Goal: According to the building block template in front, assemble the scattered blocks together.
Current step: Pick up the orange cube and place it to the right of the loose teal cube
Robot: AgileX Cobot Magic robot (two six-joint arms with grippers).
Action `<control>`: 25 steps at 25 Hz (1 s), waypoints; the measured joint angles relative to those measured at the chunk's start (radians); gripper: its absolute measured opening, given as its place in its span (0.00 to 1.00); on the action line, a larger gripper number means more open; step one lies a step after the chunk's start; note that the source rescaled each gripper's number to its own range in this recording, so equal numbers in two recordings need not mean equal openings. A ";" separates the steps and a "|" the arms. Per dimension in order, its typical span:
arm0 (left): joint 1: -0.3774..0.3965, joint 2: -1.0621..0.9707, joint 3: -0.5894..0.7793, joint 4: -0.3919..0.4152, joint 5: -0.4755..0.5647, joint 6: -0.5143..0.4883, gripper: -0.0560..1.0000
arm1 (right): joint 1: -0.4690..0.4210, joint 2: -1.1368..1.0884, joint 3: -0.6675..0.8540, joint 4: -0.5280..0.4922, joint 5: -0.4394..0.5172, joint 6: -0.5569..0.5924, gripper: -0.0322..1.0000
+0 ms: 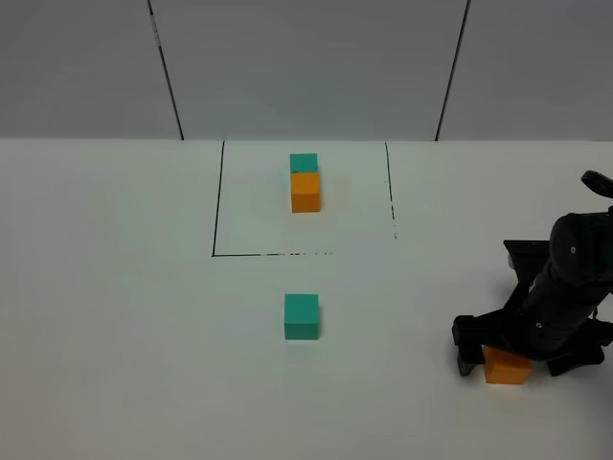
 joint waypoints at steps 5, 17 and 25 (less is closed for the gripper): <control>0.000 0.000 0.000 0.000 0.000 0.000 0.53 | -0.001 0.002 0.000 -0.021 0.006 0.003 0.67; 0.000 0.000 0.000 0.000 0.000 0.000 0.53 | -0.002 0.004 -0.006 -0.033 0.026 -0.044 0.04; 0.000 0.000 0.000 0.000 0.000 0.001 0.53 | 0.064 -0.056 -0.148 -0.016 0.202 -0.233 0.04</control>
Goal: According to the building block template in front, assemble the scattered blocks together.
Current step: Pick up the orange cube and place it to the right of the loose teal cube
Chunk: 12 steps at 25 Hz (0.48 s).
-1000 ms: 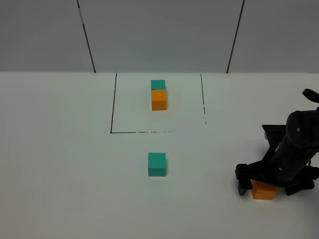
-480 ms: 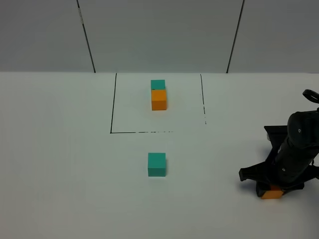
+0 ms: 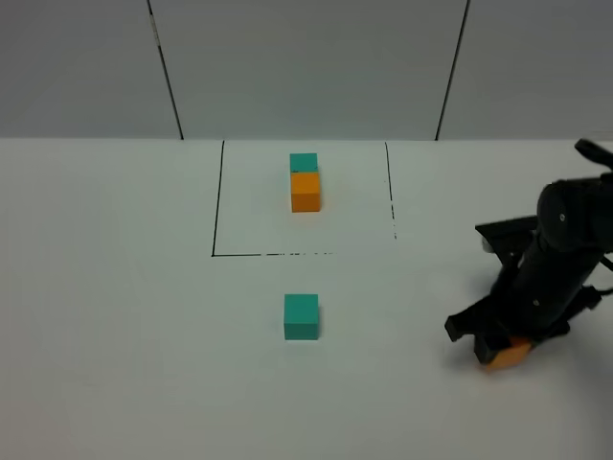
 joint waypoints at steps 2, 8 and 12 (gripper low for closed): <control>0.000 0.000 0.000 0.000 0.000 0.000 0.53 | 0.049 -0.028 -0.090 -0.016 0.046 -0.114 0.04; 0.000 0.000 0.000 0.000 0.000 0.000 0.53 | 0.149 -0.026 -0.247 -0.060 0.149 -0.515 0.04; 0.000 0.000 0.000 0.000 0.000 0.000 0.53 | 0.196 0.065 -0.355 -0.070 0.249 -0.663 0.04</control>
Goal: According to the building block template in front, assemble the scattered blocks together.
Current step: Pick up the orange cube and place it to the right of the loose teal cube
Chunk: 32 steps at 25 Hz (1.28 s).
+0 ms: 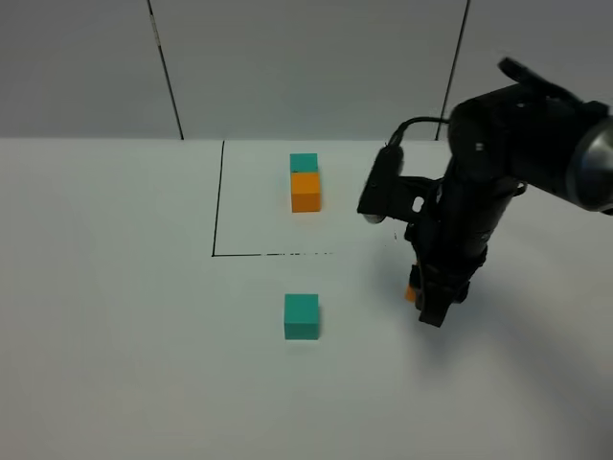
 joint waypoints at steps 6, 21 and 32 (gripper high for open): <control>0.000 0.000 0.000 0.000 0.000 0.000 0.53 | 0.053 0.199 -0.205 -0.005 0.137 -0.052 0.04; 0.000 0.000 0.000 0.000 0.000 0.000 0.53 | 0.114 0.395 -0.389 -0.007 0.152 -0.049 0.04; 0.000 0.000 0.000 0.000 0.000 0.000 0.53 | 0.124 0.426 -0.389 0.001 0.103 -0.015 0.04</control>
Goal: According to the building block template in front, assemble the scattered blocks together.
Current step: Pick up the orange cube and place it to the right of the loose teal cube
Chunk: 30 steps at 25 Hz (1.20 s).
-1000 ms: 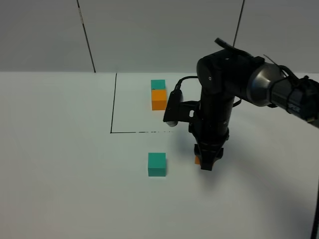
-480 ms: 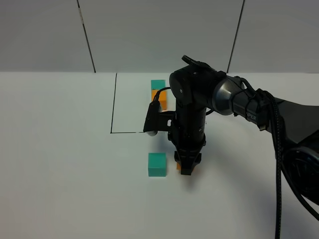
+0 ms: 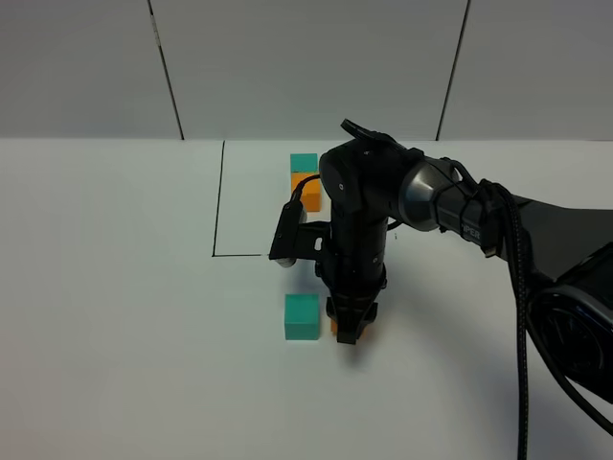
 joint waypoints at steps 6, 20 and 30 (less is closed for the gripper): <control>0.000 0.000 0.000 0.000 0.000 0.000 0.53 | 0.012 0.018 0.000 0.003 -0.012 0.007 0.04; 0.000 0.000 0.000 0.000 0.000 0.000 0.53 | 0.018 0.025 0.000 0.009 -0.031 0.013 0.04; 0.000 0.000 0.000 0.000 0.000 0.000 0.53 | 0.026 0.025 0.000 0.000 -0.037 0.008 0.04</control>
